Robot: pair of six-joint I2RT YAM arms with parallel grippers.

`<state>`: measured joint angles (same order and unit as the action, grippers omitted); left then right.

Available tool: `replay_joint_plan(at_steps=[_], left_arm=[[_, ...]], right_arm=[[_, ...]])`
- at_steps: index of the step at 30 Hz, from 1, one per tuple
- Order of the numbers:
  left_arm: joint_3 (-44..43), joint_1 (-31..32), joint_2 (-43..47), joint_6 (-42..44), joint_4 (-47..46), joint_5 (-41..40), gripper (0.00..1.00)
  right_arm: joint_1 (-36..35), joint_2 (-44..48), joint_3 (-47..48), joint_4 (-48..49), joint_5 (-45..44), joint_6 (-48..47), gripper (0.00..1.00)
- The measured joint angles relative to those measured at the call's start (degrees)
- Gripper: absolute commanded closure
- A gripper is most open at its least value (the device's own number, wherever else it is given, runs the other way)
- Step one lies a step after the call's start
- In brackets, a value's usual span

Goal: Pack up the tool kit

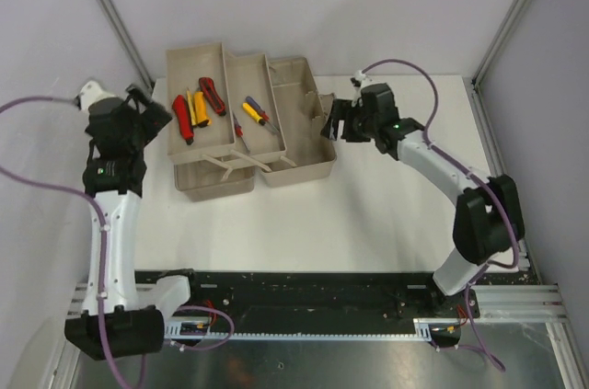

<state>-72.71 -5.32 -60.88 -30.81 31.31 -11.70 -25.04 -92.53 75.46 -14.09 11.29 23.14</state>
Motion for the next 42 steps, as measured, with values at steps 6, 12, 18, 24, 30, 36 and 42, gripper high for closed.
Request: replay_joint_plan(at_steps=[6, 12, 18, 24, 30, 36, 42], left_arm=[[8.37, -11.52, 3.04, -4.02, 0.11, 4.0, 0.01], [13.66, -19.67, -0.37, -8.31, 0.24, 12.17, 0.02], [16.22, -20.72, -2.64, -9.75, -0.83, 16.92, 0.02], [20.2, -20.76, -5.01, -9.66, -4.92, 22.95, 0.02], [26.03, -20.7, -7.48, -9.03, -8.11, 29.24, 0.01], [29.75, -17.05, -8.61, -6.19, -13.11, 34.8, 0.02], [32.44, -12.98, -8.85, -3.32, -19.08, 35.91, 0.1]], right_arm=[[-2.75, -7.28, 0.0, -0.28, -7.85, -5.16, 0.38], [-3.26, -11.43, 0.0, 0.92, -12.13, -6.97, 0.74], [-4.52, -11.74, 0.57, 1.18, -14.64, -5.99, 0.94], [-4.63, -11.56, 0.85, -0.72, -20.02, -3.04, 1.0], [-3.1, -7.89, -3.17, -2.08, -21.44, 1.6, 0.98], [-0.59, -1.42, -9.97, -2.91, -20.96, 2.4, 0.74], [0.9, -0.59, -11.82, -4.87, -19.76, 4.35, 0.54]])
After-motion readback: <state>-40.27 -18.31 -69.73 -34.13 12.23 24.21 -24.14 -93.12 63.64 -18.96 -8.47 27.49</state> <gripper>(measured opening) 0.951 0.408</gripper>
